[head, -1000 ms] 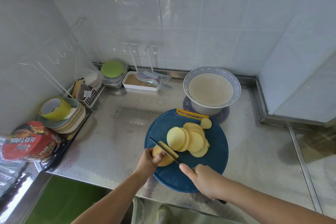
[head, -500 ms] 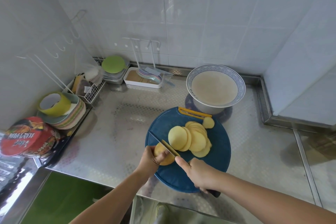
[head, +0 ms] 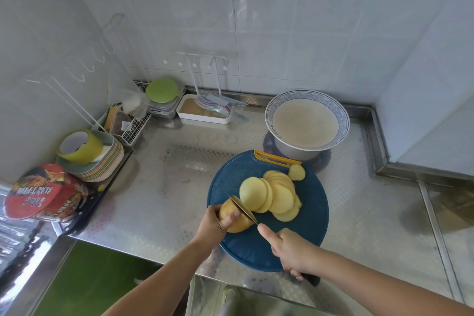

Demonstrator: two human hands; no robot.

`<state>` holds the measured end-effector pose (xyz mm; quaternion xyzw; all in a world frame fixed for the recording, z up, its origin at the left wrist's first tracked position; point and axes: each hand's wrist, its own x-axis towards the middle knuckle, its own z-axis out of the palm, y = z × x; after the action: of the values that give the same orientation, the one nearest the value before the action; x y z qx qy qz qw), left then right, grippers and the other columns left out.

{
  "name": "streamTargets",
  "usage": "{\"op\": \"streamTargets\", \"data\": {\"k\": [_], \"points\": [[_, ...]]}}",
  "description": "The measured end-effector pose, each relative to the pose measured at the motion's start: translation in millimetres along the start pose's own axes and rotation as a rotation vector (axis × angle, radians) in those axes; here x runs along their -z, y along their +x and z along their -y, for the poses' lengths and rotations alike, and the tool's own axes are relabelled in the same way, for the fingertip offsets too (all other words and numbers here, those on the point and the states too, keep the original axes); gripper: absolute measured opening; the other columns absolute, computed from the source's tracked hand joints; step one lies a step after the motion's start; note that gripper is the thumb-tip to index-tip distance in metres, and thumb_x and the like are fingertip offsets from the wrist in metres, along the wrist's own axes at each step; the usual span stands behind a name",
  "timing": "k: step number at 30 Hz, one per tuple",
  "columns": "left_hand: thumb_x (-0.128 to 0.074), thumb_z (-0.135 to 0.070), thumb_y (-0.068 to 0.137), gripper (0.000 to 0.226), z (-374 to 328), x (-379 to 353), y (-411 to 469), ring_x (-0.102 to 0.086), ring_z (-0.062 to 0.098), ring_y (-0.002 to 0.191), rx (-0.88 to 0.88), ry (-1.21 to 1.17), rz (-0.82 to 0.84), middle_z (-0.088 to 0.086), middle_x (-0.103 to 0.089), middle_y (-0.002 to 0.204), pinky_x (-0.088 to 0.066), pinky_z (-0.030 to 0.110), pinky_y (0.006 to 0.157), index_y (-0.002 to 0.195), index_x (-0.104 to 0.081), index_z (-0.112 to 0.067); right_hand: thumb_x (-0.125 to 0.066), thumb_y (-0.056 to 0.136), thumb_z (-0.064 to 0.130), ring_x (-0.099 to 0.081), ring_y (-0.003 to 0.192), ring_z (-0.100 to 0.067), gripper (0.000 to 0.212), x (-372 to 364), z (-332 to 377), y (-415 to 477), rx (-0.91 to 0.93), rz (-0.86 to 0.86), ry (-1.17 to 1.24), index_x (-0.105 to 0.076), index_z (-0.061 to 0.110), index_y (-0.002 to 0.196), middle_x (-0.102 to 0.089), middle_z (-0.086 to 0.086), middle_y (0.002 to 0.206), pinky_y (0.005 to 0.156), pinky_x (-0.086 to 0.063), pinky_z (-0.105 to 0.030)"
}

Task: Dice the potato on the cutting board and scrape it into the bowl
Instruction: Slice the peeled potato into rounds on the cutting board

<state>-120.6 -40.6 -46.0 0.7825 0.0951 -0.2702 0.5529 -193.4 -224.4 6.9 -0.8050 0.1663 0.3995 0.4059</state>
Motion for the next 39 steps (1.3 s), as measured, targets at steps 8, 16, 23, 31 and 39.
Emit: {"op": "streamTargets", "data": {"k": [8, 16, 23, 31, 39], "points": [[-0.067, -0.052, 0.069, 0.069, 4, -1, 5, -0.055, 0.015, 0.101, 0.004, -0.004, -0.008, 0.005, -0.056, 0.113, -0.047, 0.016, 0.073, 0.121, -0.044, -0.011, -0.017, 0.087, 0.079, -0.038, 0.032, -0.013, 0.069, -1, -4, 7, 0.042, -0.006, -0.069, -0.034, 0.015, 0.066, -0.040, -0.002, 0.050, 0.043, -0.040, -0.026], [-0.071, -0.058, 0.068, 0.075, 3, 0, 7, -0.056, 0.015, 0.099, 0.007, 0.003, -0.005, 0.005, -0.056, 0.113, -0.047, 0.017, 0.073, 0.119, -0.044, -0.011, -0.019, 0.089, 0.078, -0.031, 0.030, -0.013, 0.068, 1, 0, 18, 0.015, 0.008, -0.025, -0.030, 0.016, 0.064, -0.033, 0.000, 0.044, 0.040, -0.035, -0.022], [-0.070, -0.070, 0.064, 0.082, 2, 2, 7, -0.056, 0.011, 0.095, -0.007, 0.021, 0.000, 0.003, -0.057, 0.108, -0.048, 0.017, 0.072, 0.117, -0.044, -0.012, -0.023, 0.089, 0.079, -0.024, 0.033, -0.013, 0.065, 3, 0, 30, -0.002, 0.043, 0.070, -0.027, 0.019, 0.063, -0.025, 0.005, 0.040, 0.038, -0.027, -0.021], [-0.070, -0.073, 0.059, 0.091, -1, 1, 9, -0.057, 0.014, 0.098, 0.004, 0.016, 0.003, 0.003, -0.057, 0.109, -0.048, 0.018, 0.073, 0.120, -0.045, -0.010, -0.022, 0.085, 0.082, -0.025, 0.036, -0.013, 0.067, 4, -6, 38, -0.010, 0.055, 0.096, -0.030, 0.020, 0.064, -0.030, 0.002, 0.046, 0.040, -0.028, -0.022], [-0.071, -0.077, 0.054, 0.092, -1, -1, 7, -0.057, 0.012, 0.096, 0.003, 0.043, 0.003, 0.003, -0.057, 0.108, -0.048, 0.018, 0.071, 0.115, -0.044, -0.013, -0.020, 0.089, 0.079, -0.031, 0.033, -0.013, 0.067, 3, -2, 44, -0.021, 0.061, 0.080, -0.033, 0.018, 0.067, -0.038, -0.004, 0.053, 0.039, -0.034, -0.023]]}}
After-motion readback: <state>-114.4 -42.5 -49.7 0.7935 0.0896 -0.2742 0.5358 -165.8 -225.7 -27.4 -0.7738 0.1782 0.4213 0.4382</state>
